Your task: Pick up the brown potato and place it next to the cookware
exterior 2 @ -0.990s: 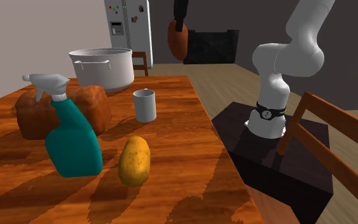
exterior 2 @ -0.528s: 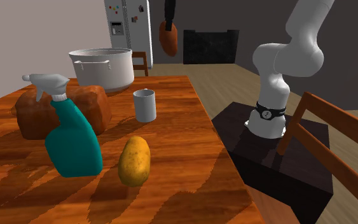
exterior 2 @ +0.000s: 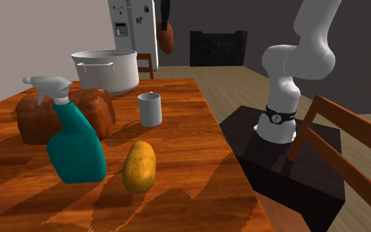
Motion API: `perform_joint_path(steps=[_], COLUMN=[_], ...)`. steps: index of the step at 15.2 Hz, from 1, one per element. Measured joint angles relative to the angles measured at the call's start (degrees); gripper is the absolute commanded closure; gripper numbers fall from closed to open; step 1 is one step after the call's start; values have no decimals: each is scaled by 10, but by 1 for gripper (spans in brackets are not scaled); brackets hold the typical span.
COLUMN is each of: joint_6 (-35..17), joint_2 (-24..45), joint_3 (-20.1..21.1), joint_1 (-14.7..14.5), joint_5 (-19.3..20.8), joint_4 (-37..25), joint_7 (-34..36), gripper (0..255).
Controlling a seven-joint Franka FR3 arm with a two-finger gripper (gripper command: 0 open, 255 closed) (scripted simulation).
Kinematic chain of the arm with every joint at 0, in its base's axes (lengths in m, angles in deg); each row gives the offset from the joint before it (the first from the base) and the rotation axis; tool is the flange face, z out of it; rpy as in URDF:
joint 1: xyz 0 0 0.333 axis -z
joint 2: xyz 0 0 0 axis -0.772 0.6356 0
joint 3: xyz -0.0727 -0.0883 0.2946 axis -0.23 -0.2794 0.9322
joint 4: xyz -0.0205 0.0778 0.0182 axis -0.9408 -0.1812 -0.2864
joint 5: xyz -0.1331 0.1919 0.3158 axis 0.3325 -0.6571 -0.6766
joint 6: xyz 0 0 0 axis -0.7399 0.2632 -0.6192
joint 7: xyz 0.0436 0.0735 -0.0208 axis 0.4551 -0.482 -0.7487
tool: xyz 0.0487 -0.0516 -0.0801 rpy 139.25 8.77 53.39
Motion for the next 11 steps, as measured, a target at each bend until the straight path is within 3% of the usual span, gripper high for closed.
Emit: perform_joint_path(steps=[6, 11], joint_6=[-10, 10], joint_2=[103, 233], joint_3=[-86, -149], joint_1=[11, 55], joint_5=[-62, -169], joint_4=[-88, -202], joint_7=[-113, -231], gripper=[255, 255])
